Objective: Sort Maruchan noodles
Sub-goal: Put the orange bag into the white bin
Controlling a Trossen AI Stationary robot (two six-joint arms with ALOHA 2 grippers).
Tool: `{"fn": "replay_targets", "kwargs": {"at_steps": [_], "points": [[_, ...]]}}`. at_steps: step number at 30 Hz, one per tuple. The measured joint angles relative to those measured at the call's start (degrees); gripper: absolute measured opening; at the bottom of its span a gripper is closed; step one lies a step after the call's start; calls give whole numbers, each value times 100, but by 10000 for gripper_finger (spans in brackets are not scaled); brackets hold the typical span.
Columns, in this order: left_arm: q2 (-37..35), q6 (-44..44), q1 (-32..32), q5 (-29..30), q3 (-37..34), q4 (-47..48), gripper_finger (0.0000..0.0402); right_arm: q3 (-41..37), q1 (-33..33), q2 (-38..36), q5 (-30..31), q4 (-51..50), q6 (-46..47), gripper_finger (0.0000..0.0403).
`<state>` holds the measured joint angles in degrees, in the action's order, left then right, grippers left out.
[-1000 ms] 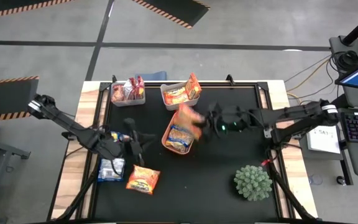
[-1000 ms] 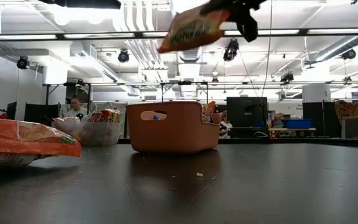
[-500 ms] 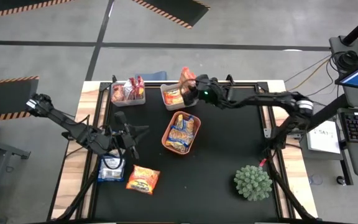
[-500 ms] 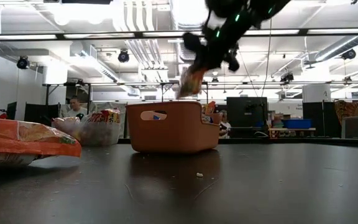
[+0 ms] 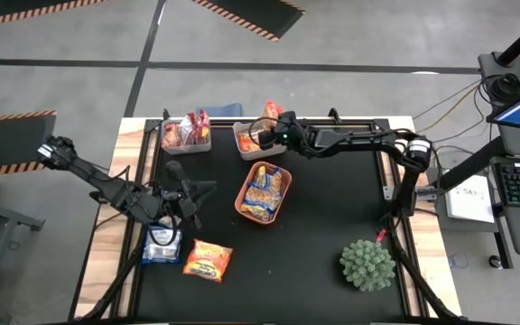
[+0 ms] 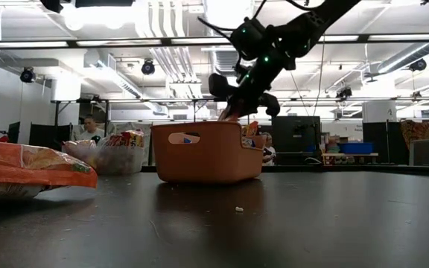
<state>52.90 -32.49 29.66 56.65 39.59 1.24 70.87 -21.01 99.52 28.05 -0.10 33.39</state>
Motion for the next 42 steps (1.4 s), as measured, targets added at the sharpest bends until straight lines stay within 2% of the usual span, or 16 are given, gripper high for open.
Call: {"fn": "replay_targets", "kwargs": {"at_steps": [8,21,35,42], "points": [[-6,3,-213,1,0,3,40,-4,38,167,496,33,-20,63],[20,42,-220,-1,0,6,40,-11,36,464,508,85,-20,66],[24,105,-220,-2,0,6,40,-13,36,402,499,-56,-39,168],[27,183,-220,-3,0,8,40,-13,50,-163,465,-622,-63,199]]}}
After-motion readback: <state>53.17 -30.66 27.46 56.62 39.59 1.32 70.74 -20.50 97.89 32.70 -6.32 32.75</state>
